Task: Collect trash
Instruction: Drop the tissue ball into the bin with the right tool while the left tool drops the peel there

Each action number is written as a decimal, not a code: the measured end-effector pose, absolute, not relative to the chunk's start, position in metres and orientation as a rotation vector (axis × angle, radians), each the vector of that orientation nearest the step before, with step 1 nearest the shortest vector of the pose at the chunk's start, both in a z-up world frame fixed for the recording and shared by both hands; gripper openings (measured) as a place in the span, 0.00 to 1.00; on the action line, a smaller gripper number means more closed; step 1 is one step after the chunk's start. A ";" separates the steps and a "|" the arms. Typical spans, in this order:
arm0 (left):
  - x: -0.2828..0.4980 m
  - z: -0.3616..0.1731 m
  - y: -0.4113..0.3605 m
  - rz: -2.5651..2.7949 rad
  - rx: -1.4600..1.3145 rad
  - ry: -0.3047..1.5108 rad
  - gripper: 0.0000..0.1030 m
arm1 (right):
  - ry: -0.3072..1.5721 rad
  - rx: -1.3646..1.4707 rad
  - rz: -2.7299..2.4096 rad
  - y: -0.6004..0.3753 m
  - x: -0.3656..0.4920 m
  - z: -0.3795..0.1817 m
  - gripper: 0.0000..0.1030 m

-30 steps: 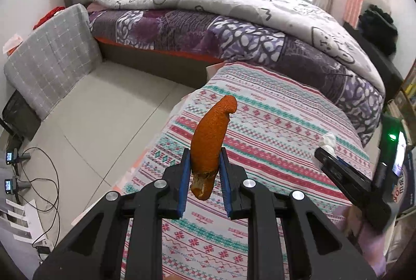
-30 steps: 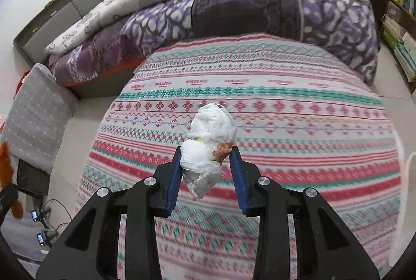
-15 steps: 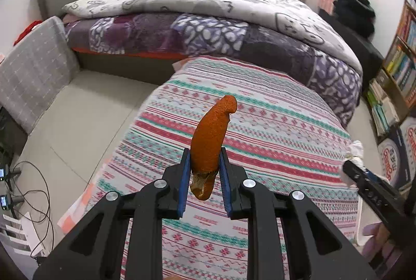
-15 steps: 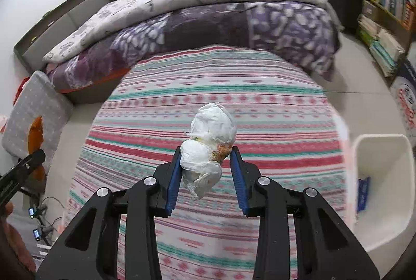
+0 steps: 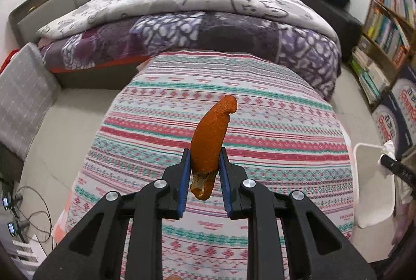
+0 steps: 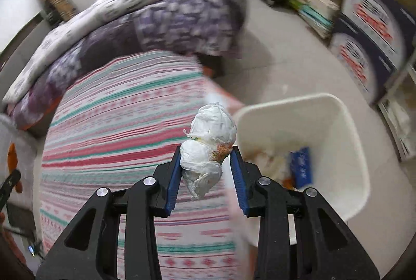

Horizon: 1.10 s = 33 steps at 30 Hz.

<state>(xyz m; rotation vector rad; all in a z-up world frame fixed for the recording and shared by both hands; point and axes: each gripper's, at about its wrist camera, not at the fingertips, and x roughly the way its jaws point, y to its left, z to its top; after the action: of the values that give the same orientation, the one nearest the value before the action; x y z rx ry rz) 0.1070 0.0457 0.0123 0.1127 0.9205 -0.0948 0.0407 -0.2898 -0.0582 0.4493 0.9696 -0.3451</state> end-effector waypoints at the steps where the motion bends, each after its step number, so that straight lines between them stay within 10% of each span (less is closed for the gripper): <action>1: 0.106 0.011 0.039 -0.106 0.123 0.919 0.21 | 0.973 0.466 -0.364 -0.297 0.037 -0.060 0.36; 12: 0.086 -0.011 -0.072 -0.360 0.179 0.955 0.21 | 0.844 0.651 -0.556 -0.369 -0.012 -0.043 0.86; 24: 0.043 -0.040 -0.202 -0.767 0.081 1.069 0.23 | 0.700 0.827 -0.617 -0.421 -0.058 -0.029 0.91; 27: 0.042 -0.038 -0.216 -0.830 -0.019 1.076 0.55 | 0.641 0.856 -0.637 -0.430 -0.070 -0.022 0.92; 33: 0.039 -0.030 -0.197 -0.733 0.007 1.004 0.56 | 0.577 0.784 -0.613 -0.418 -0.073 -0.005 0.93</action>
<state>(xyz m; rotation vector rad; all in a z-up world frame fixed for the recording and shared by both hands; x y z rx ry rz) 0.0385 -0.1973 -0.0298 0.0070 1.0043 -0.7334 -0.0726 -0.4176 -0.0046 0.7837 0.5769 -0.6128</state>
